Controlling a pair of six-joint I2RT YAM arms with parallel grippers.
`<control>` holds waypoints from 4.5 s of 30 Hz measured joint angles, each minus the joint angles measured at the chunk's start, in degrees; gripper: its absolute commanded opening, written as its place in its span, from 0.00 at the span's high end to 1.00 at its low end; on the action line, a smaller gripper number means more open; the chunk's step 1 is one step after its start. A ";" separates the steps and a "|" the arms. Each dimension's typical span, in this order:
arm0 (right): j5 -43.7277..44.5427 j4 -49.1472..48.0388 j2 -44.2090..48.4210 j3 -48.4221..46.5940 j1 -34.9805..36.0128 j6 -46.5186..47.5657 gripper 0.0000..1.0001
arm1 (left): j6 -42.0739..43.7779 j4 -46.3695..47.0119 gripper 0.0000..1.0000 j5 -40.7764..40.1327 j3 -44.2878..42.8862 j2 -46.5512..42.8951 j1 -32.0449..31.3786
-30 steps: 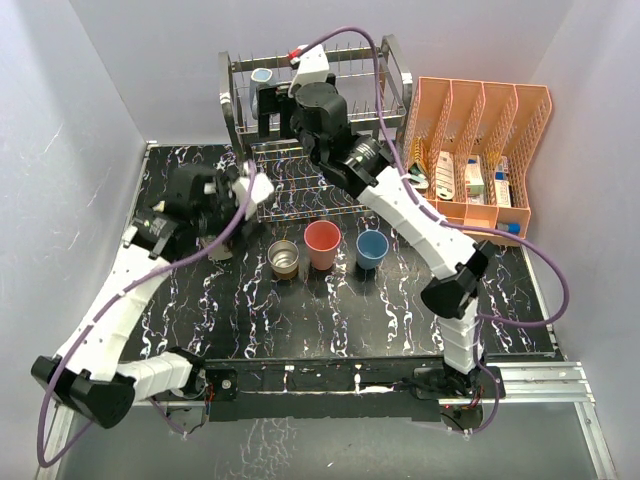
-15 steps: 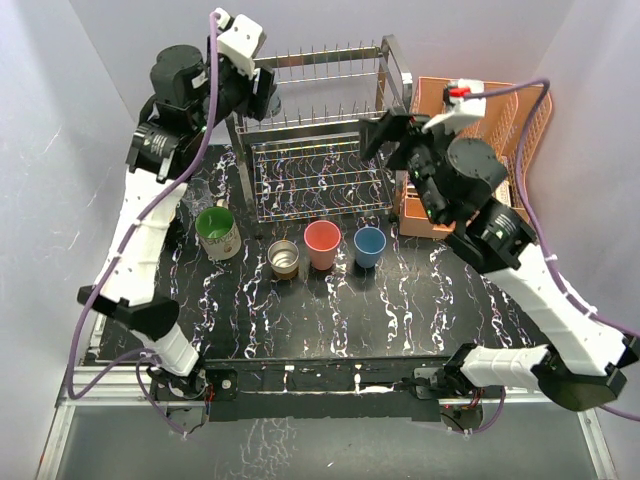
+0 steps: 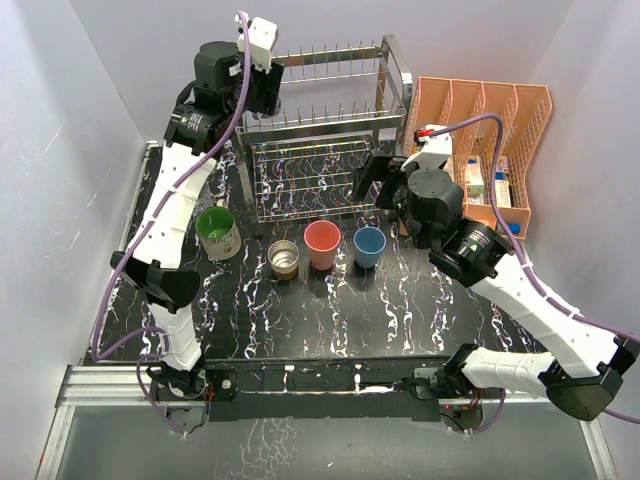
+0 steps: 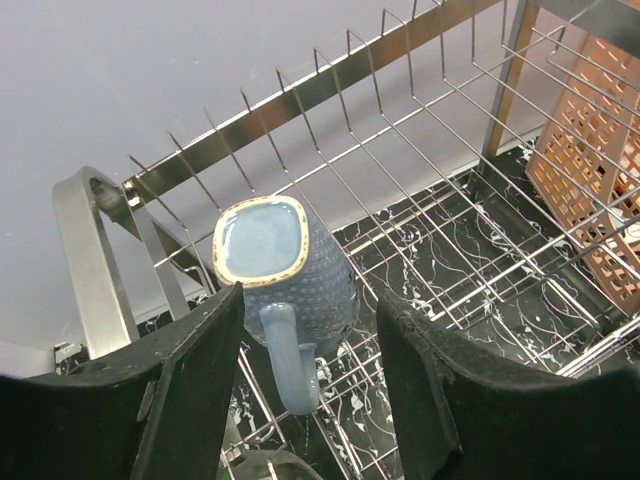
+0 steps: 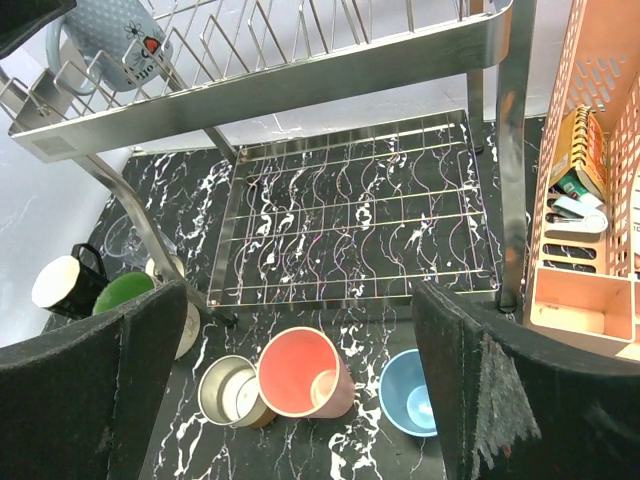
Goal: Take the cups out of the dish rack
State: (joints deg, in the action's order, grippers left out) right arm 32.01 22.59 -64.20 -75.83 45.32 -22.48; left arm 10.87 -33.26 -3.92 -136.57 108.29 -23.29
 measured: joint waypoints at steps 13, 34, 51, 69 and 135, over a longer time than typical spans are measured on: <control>0.00 -0.09 2.25 0.63 0.00 -1.68 0.02 | -1.81 -6.03 0.60 4.46 -2.69 1.16 5.70; 0.24 -0.07 2.25 0.74 0.00 -3.08 0.02 | -0.66 -8.09 0.57 14.86 -4.46 4.31 6.99; 1.11 -0.26 5.22 3.26 0.00 -3.56 0.03 | -1.01 -6.21 1.00 14.47 -4.81 5.97 6.19; 2.51 -0.15 6.91 4.48 0.00 -5.07 0.03 | -8.15 7.91 1.00 22.03 7.13 0.98 6.91; -32.15 -96.10 -22.84 20.17 -4.76 -75.91 0.02 | -57.18 51.34 1.00 54.73 37.55 -29.99 6.62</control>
State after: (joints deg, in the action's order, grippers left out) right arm -0.14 -73.52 -87.05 -55.66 40.56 -98.39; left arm -46.30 18.09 50.81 -99.02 78.30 -16.67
